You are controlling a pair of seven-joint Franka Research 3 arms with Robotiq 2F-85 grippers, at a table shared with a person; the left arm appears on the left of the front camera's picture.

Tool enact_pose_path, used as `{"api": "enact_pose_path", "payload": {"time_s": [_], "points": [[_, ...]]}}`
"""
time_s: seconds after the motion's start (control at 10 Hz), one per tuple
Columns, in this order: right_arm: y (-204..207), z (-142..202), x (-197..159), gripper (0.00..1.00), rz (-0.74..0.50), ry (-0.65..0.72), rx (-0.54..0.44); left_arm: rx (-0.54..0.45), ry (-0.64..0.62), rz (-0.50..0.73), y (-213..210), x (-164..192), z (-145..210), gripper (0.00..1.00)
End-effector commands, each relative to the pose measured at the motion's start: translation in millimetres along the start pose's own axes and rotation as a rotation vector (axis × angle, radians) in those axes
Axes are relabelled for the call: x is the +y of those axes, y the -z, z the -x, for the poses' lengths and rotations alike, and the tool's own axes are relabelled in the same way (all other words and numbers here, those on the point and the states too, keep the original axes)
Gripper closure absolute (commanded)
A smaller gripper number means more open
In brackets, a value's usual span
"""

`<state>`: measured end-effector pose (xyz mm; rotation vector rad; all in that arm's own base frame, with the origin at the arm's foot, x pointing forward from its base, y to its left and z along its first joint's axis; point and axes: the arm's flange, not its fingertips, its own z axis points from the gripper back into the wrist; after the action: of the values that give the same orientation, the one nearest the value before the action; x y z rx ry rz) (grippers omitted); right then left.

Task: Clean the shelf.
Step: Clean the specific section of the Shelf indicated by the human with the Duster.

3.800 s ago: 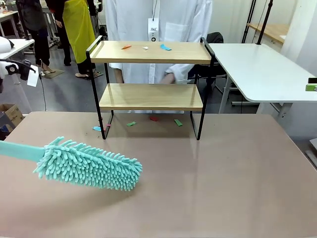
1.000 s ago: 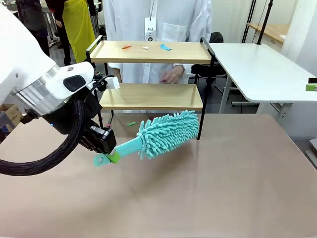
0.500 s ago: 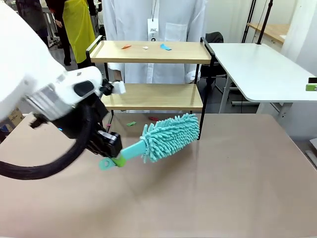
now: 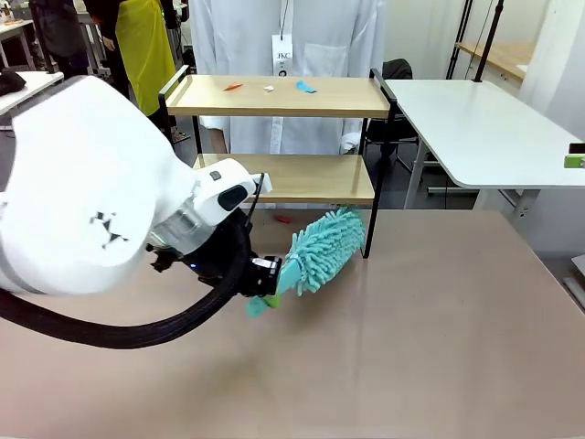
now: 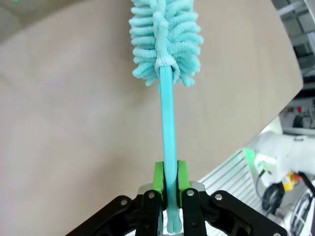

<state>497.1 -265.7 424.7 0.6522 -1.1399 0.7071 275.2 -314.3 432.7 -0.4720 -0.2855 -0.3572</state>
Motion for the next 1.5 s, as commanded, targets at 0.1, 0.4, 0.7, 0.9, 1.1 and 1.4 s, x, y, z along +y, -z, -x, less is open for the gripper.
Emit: {"api": "enact_pose_path", "payload": {"time_s": [0.1,0.4,0.7,0.9,1.1,1.4], "points": [[0.3,-2.9,0.8,0.0,0.0,-0.006,-0.001,-0.09,-0.068,0.031,36.4,-10.4,-19.6,0.87],[0.3,-2.9,0.8,0.0,0.0,-0.006,-0.001,-0.189,-0.133,-0.019,65.3,-22.8,-30.3,0.87],[0.3,-2.9,0.8,0.0,0.0,-0.006,-0.001,-0.227,-0.169,-0.02,87.4,-28.0,-42.8,0.87],[0.3,-2.9,0.8,0.0,0.0,-0.006,-0.001,-0.232,-0.187,-0.054,106.5,-33.2,-47.8,0.87],[0.3,-2.9,0.8,0.0,0.0,-0.006,-0.001,-0.226,-0.206,-0.056,119.0,-35.8,-52.9,0.87],[0.3,-2.9,0.8,0.0,0.0,-0.006,-0.001,-0.188,-0.198,-0.06,136.9,-43.2,-59.6,0.87]]}}
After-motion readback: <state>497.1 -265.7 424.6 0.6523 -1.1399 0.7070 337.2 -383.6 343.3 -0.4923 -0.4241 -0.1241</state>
